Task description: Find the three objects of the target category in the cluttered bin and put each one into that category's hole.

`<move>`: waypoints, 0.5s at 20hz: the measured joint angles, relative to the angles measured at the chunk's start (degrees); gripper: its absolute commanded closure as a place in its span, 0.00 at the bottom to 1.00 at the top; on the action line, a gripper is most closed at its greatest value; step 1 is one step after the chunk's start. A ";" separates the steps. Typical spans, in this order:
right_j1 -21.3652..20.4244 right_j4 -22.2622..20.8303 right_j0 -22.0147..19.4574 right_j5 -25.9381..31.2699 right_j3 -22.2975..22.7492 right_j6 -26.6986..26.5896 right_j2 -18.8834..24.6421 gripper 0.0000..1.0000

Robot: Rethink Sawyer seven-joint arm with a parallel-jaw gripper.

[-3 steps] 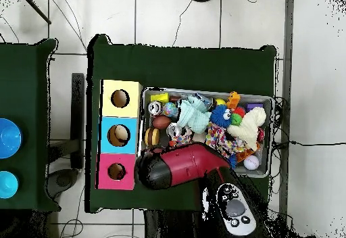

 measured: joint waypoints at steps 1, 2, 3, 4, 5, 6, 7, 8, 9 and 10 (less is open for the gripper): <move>0.34 0.00 0.05 0.00 0.00 0.00 -0.05 0.00; 0.83 0.00 0.01 -0.01 -0.01 0.00 -0.05 0.00; 1.35 0.00 -0.08 -0.01 -0.01 0.00 -0.05 0.00; 2.17 -0.01 -0.30 -0.01 -0.01 0.00 -0.05 0.00; 2.54 0.00 -0.41 -0.01 -0.02 0.00 -0.05 0.00; 3.04 -0.01 -0.55 -0.01 -0.02 0.00 -0.05 0.00; 4.23 -0.01 -0.80 -0.02 -0.03 0.00 -0.06 0.00; 4.70 -0.01 -0.82 -0.09 -0.03 0.00 -0.06 0.00; 5.17 0.00 -0.84 -0.15 -0.04 0.00 -0.05 0.00; 5.97 0.00 -0.78 -0.39 -0.04 0.00 -0.05 0.00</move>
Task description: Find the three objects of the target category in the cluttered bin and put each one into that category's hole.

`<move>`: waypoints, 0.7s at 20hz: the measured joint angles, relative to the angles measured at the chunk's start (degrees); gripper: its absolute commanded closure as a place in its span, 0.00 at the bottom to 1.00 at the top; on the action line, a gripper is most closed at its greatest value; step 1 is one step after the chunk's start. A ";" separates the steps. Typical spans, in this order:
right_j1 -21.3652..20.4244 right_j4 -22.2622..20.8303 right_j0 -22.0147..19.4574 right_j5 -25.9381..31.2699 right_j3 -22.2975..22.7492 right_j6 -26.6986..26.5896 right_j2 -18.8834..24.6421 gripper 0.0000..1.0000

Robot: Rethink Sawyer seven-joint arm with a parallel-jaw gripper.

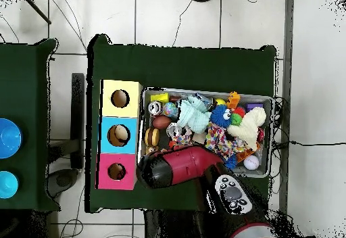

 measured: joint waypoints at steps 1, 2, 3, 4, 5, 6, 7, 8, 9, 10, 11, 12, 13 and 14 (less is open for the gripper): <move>0.93 0.00 0.14 -0.39 0.00 0.00 -0.01 0.00; 1.73 0.01 0.31 -0.82 0.00 0.00 0.01 0.00; 2.25 0.01 0.45 -1.15 0.00 0.00 0.00 0.00; 2.49 0.01 0.52 -1.32 -0.01 0.00 0.00 0.00; 3.50 0.01 0.89 -2.06 -0.02 0.00 0.00 0.00; 4.33 0.01 1.27 -2.74 -0.02 0.00 0.01 0.00; 4.60 0.01 1.41 -2.96 -0.02 0.00 0.01 0.00; 4.87 0.01 1.56 -3.18 -0.02 0.00 0.01 0.00; 5.28 0.02 1.80 -3.54 -0.03 0.01 0.01 0.00; 5.54 -0.05 2.04 -4.09 -0.30 0.00 -0.18 0.00; 5.62 -0.03 2.22 -4.52 -0.40 0.00 -0.41 0.00; 5.69 -0.01 2.40 -4.95 -0.50 0.00 -0.65 0.00; 5.71 -0.05 2.58 -5.19 -0.50 0.00 -0.82 0.00; 5.76 -0.20 3.29 -5.94 -0.51 0.00 -1.48 0.00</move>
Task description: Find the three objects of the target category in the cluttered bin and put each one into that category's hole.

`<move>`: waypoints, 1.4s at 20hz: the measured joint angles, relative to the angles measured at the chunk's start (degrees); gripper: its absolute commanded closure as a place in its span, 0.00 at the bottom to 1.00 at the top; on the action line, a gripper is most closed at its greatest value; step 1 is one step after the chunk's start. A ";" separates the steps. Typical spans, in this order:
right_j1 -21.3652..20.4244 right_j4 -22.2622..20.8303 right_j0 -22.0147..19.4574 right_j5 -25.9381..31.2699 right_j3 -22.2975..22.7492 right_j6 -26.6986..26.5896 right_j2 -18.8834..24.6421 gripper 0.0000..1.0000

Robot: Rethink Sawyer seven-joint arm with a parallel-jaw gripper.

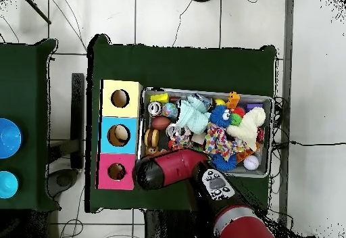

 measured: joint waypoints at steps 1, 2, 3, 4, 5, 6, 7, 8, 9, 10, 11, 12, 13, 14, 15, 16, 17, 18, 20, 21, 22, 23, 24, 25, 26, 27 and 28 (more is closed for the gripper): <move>-0.03 -0.11 0.48 -0.47 -0.01 0.00 -0.48 0.00; -0.02 -0.25 1.01 -0.98 -0.02 0.00 -1.02 0.00; 0.01 -0.40 1.56 -1.55 -0.02 0.00 -1.56 0.00; -0.01 -0.45 1.90 -1.91 -0.03 0.00 -1.90 0.00; 0.01 -0.51 2.47 -2.59 -0.05 0.00 -2.49 0.00; 0.02 -0.56 3.04 -3.26 -0.07 0.00 -3.08 0.00; 0.05 -0.55 3.46 -3.79 -0.07 0.00 -3.56 0.00; 0.07 -0.54 3.88 -4.32 -0.07 0.00 -4.04 0.00; 0.13 -0.53 4.32 -4.99 -0.06 0.00 -4.55 0.00; 0.23 -0.52 4.79 -5.72 -0.07 0.00 -5.11 0.00; 0.34 -0.52 5.27 -6.43 -0.07 0.00 -5.70 0.00; 0.44 -0.53 5.75 -7.13 -0.07 0.00 -6.28 0.00; 0.52 -0.53 6.10 -7.59 -0.07 0.00 -6.66 0.00; 0.59 -0.52 6.36 -7.92 -0.07 0.00 -6.95 0.00; 0.66 -0.52 6.62 -8.20 -0.07 0.00 -7.23 0.00; 0.78 -0.52 7.03 -8.59 -0.08 0.00 -7.69 0.00; 0.89 -0.52 7.34 -8.86 -0.12 0.00 -8.06 0.00; 1.24 -0.51 8.02 -9.42 -0.21 0.00 -8.83 0.00; 1.51 -0.51 8.44 -9.69 -0.29 0.00 -9.29 0.00; 1.66 -0.51 8.66 -9.85 -0.35 0.01 -9.55 0.00; 1.86 -0.51 8.92 -10.03 -0.52 0.01 -9.86 0.00; 2.20 -0.49 9.24 -10.22 -0.79 0.01 -10.22 0.00; 2.33 -0.49 9.30 -10.24 -0.88 0.01 -10.32 0.00; 2.46 -0.49 9.37 -10.27 -0.97 0.01 -10.42 0.00; 2.73 -0.49 9.42 -10.27 -1.19 0.01 -10.54 0.00; 3.01 -0.48 9.48 -10.27 -1.42 0.01 -10.67 0.00; 3.14 -0.48 9.49 -10.27 -1.52 0.01 -10.71 0.00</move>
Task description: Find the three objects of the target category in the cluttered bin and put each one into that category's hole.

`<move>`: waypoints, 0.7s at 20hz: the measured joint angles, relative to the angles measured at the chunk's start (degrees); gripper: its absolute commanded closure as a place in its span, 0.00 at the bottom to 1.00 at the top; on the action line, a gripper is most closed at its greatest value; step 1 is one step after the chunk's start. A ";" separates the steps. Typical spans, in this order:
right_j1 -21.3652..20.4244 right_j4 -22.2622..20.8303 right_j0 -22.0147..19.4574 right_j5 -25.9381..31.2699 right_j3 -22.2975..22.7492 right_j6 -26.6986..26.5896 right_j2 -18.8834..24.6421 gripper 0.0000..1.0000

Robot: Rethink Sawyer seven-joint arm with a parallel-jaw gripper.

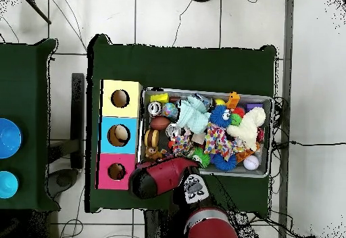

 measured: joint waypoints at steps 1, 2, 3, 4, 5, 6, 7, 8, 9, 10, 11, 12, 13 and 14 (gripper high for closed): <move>0.17 -0.01 0.01 0.00 -0.16 0.00 -0.05 0.00; 0.57 -0.01 0.04 0.01 -0.51 0.00 -0.15 0.00; 0.81 -0.01 0.05 0.02 -0.72 0.00 -0.23 0.00; 1.17 -0.01 0.11 0.01 -1.06 0.00 -0.40 0.00; 1.43 -0.01 0.17 0.01 -1.32 0.00 -0.55 0.00; 1.65 -0.01 0.24 0.00 -1.52 -0.01 -0.69 0.00; 1.95 -0.01 0.34 -0.07 -1.78 -0.01 -0.89 0.00; 2.43 -0.01 0.54 -0.21 -2.18 -0.01 -1.22 0.00; 3.07 0.00 0.84 -0.45 -2.65 -0.01 -1.74 0.00; 3.30 0.01 0.93 -0.59 -2.81 -0.01 -1.90 0.00; 3.54 0.01 1.02 -0.73 -2.97 0.00 -2.07 0.00; 4.09 0.00 1.23 -1.47 -3.31 -0.01 -2.45 0.00; 4.64 -0.01 1.43 -2.22 -3.66 -0.01 -2.84 0.00; 4.95 0.00 1.54 -2.68 -3.84 -0.01 -3.05 0.00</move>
